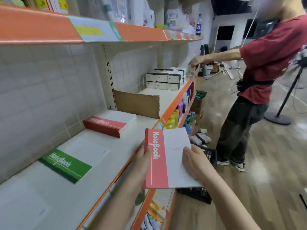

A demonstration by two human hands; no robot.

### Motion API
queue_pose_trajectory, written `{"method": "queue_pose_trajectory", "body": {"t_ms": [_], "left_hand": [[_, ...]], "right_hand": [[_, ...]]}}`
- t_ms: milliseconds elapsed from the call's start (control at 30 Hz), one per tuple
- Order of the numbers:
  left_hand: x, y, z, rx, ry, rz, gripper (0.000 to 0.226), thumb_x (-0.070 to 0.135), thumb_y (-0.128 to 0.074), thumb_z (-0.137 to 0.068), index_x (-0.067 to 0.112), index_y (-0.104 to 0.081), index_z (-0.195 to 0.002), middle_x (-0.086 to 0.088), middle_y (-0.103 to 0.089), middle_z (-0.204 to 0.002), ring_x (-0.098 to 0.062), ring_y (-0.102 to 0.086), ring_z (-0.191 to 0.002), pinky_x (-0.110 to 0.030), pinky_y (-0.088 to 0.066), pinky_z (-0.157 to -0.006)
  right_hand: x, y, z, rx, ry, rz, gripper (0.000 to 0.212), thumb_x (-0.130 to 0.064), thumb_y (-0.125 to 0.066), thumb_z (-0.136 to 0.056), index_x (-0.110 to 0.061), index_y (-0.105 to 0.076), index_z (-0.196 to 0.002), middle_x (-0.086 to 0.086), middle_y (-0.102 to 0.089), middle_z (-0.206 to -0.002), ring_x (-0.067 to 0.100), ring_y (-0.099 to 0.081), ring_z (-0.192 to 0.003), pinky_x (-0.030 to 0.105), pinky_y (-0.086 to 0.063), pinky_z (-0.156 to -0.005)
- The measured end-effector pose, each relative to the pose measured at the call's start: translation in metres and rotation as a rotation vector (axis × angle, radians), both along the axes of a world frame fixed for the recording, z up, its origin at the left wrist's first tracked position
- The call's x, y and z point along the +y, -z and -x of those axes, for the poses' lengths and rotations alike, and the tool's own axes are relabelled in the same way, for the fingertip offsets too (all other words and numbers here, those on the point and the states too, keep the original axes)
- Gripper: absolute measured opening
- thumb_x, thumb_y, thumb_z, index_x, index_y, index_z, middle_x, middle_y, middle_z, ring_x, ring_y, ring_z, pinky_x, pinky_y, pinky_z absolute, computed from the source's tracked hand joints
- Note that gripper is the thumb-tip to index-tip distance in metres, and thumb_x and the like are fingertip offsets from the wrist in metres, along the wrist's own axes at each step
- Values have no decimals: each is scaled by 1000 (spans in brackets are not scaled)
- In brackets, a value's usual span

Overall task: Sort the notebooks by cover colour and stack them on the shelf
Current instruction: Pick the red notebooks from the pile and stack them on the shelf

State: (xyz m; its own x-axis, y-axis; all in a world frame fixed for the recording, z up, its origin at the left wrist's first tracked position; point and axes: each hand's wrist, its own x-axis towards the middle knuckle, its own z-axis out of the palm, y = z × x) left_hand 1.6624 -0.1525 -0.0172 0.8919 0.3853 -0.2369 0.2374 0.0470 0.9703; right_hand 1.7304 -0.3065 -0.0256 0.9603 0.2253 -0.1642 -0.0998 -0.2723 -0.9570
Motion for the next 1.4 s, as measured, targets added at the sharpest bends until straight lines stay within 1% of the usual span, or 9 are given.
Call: {"method": "queue_pose_trajectory", "body": {"t_ms": [167, 267, 433, 567, 767, 967, 1233, 1300, 1400], "left_hand": [[17, -15, -42, 46, -184, 6, 38, 54, -45, -93, 28, -55, -118, -1, -72, -97, -21, -70, -86, -38, -55, -77], [26, -21, -60, 72, -299, 25, 43, 54, -44, -94, 30, -48, -128, -3, -69, -106, -23, -67, -93, -43, -53, -85], [45, -28, -85, -20, -482, 66, 45, 42, -44, -98, 20, -43, -138, -10, -66, -113, -26, -67, -94, -32, -52, -73], [61, -24, -98, -11, -624, 70, 48, 39, -41, -99, 17, -39, -142, -13, -61, -124, -31, -64, -102, -43, -51, -92], [79, -30, -101, -33, -738, -56, 37, 25, -32, -103, 3, -62, -102, -13, -71, -89, -24, -68, -78, -26, -50, -66], [121, -32, -112, 121, -856, -453, 36, 15, -37, -99, 8, -48, -65, -6, -54, -61, -18, -46, -57, -26, -31, -57], [174, -23, -134, 374, -966, -688, 30, 18, -45, -95, 2, -64, -76, -6, -61, -72, -18, -51, -65, -18, -29, -46], [181, -19, -138, 425, -969, -716, 30, 18, -45, -95, 3, -66, -81, -7, -65, -79, -19, -53, -69, -23, -32, -50], [188, -13, -142, 469, -988, -767, 28, 18, -46, -95, 6, -61, -76, -7, -64, -80, -17, -50, -69, -21, -31, -51]], "right_hand": [[29, -11, -63, -66, -139, 28, 21, -28, -36, -96, -18, -53, -101, 6, -61, -107, 24, -57, -101, 40, -44, -96], [48, -19, -93, -76, -248, -8, 19, -24, -36, -97, -23, -55, -95, -2, -64, -100, 11, -60, -90, 22, -47, -73], [86, -33, -137, -127, -399, -25, 19, -19, -38, -97, -21, -56, -95, -3, -62, -95, 9, -57, -84, 18, -43, -63], [114, -36, -165, -160, -526, 27, 22, -21, -38, -98, -20, -58, -91, -6, -63, -92, 7, -58, -81, 12, -41, -58], [157, -38, -200, -256, -728, 82, 20, -23, -42, -98, -20, -53, -81, -7, -58, -77, 8, -55, -71, 17, -37, -52], [219, -44, -227, -541, -797, 262, 44, -25, -53, -91, -18, -28, -56, -7, -32, -53, 7, -30, -48, 20, -20, -42], [293, -42, -242, -569, -892, 409, 14, -18, -47, -92, -10, -49, -80, 5, -53, -82, 26, -53, -81, 24, -32, -54], [304, -40, -243, -617, -897, 441, 20, -17, -47, -93, -1, -56, -101, 13, -60, -101, 30, -58, -96, 24, -37, -66], [317, -34, -245, -646, -917, 458, 20, -14, -46, -93, 1, -58, -98, 16, -62, -101, 31, -60, -99, 24, -37, -67]]}}
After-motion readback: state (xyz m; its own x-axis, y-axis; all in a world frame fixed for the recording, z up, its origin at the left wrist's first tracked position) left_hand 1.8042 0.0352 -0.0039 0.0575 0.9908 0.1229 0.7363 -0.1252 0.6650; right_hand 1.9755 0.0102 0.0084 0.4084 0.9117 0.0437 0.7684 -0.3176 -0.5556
